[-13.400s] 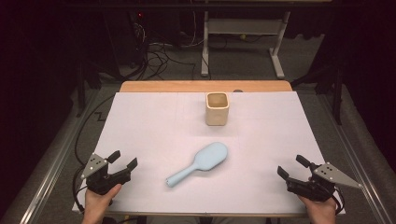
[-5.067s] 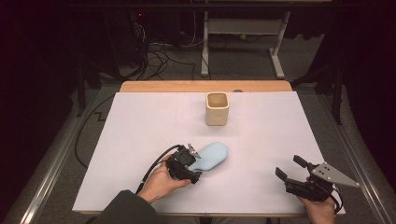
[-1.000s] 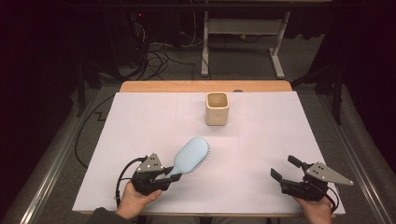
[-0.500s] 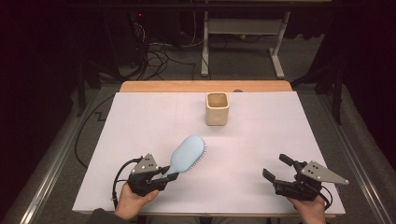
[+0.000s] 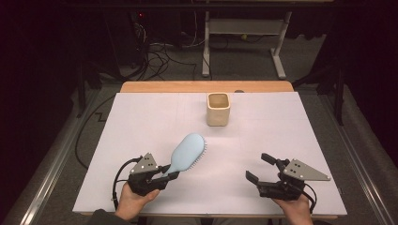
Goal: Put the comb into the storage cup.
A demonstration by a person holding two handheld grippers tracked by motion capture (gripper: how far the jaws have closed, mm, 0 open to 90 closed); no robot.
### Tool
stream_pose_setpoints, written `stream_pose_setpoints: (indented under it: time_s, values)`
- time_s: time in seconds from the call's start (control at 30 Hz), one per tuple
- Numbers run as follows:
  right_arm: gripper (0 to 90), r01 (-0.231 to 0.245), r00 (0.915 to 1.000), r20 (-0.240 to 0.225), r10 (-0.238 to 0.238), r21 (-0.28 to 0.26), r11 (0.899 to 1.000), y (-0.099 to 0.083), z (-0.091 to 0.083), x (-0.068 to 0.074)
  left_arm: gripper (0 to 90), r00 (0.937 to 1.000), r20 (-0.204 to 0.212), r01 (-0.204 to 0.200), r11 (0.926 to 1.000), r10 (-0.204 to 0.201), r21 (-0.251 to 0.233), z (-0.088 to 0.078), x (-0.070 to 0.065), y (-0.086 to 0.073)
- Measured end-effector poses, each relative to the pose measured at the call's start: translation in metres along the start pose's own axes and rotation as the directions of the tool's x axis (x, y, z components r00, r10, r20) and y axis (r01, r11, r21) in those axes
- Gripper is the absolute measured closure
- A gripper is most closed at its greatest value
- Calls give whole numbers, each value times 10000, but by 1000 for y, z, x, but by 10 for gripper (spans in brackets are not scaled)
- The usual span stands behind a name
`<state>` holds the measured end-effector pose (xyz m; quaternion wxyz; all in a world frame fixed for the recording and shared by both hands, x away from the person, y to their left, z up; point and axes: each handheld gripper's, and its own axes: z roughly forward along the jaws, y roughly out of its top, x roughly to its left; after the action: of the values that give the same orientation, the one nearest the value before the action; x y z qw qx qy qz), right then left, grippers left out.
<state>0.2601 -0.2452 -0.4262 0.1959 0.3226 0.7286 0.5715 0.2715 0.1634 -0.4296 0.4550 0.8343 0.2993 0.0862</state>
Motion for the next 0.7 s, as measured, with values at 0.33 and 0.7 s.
stream_pose_setpoints:
  time_s: [0.33,0.7]
  values:
    - [162,39,9980,-635,-22,279,9996,4,21,12,694,10000,15,-95,9999,95,-52,2,-1,2]
    - [162,88,9947,-1023,-55,316,9995,7,35,21,693,9998,37,-174,9998,174,-38,5,-3,4]
